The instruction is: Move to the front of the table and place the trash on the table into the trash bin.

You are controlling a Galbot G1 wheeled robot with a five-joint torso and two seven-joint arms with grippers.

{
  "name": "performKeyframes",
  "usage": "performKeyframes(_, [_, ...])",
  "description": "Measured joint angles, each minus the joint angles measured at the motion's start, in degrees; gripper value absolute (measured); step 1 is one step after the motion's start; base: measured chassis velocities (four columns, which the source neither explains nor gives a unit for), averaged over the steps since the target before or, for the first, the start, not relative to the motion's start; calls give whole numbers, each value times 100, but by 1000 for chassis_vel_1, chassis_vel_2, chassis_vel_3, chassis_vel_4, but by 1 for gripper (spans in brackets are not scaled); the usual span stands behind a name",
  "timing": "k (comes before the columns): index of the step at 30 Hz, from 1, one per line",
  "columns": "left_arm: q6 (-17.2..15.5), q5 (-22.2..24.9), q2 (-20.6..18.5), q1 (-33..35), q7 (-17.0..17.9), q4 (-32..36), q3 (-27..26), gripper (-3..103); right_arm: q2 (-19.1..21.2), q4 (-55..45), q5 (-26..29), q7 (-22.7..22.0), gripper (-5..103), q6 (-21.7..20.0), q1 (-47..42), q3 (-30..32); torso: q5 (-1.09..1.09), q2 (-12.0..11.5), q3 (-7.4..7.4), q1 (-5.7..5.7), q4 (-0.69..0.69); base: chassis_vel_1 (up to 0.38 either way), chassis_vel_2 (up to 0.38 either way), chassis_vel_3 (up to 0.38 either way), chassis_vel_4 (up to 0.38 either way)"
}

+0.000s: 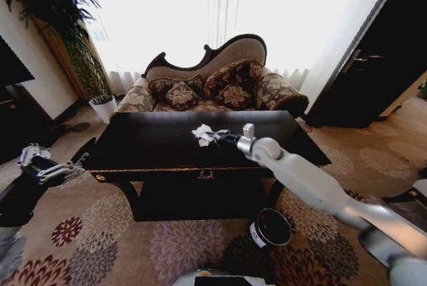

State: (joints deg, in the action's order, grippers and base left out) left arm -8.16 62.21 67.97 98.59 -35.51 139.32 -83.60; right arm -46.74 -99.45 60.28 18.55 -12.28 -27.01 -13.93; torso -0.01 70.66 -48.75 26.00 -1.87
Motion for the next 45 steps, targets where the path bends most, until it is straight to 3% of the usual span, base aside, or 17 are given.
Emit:
performKeyframes(10, [-18,-6,-3,-9,14,70,102,100,170,-610,563,943,0,583,-1417,1180,-1,0,0,0,1,0,0,0,0])
performKeyframes(18, [-20,-14,0,-7,16,101,136,100,15,-821,668,1175,0,778,-2169,1525,0,0,0,0,2,0,0,0,0])
performKeyframes(22, [-19,4,-14,15,18,106,99,100,-143,-997,790,1591,0,795,-2763,1967,-1,0,0,0,2,0,0,0,0])
performKeyframes(25, [-15,29,-26,0,17,87,76,100,-300,-1075,775,2239,0,743,-3343,2479,0,0,0,0,1,0,0,0,0])
performKeyframes(27, [-14,33,-21,-41,16,75,117,100,-404,-985,566,3158,0,709,-3857,2978,-1,0,0,0,1,0,0,0,0])
performKeyframes(28, [-14,33,-21,-41,16,75,117,100,-404,-985,566,3158,0,709,-3857,2978,-1,0,0,0,1,0,0,0,0])
performKeyframes(29, [-14,33,-21,-63,16,69,144,100,-440,-912,446,3515,0,705,-4089,3185,0,0,0,0,1,0,0,0,0])
performKeyframes(31, [-14,29,-20,-97,16,51,185,100,-475,-828,263,3813,0,723,-4293,3365,-1,0,0,0,0,0,0,0,0])
performKeyframes(32, [-14,14,-20,-131,16,40,235,100,-533,-652,-93,4279,0,765,-4513,3576,0,0,0,0,-1,0,0,0,0])
performKeyframes(33, [-14,14,-20,-131,16,40,235,100,-533,-652,-93,4279,0,765,-4513,3576,0,0,0,0,-1,0,0,0,0])
performKeyframes(37, [-14,-1,-41,-182,16,24,293,100,-633,-31,-924,5053,0,929,-4646,3748,0,0,0,0,0,0,0,0,0])
performKeyframes(41, [-14,6,-81,-195,16,-10,288,100,-665,464,-1503,5191,0,1167,-4572,3708,-1,0,0,0,1,0,0,0,0])
performKeyframes(43, [-14,34,-124,-203,15,-46,257,100,-714,1046,-2066,5109,0,1438,-4414,3594,0,0,-1,1,1,0,0,0,0])
performKeyframes(45, [-14,42,-131,-205,15,-53,250,100,-728,1183,-2177,5041,0,1486,-4370,3561,0,-1,-1,1,1,0,0,0,0])
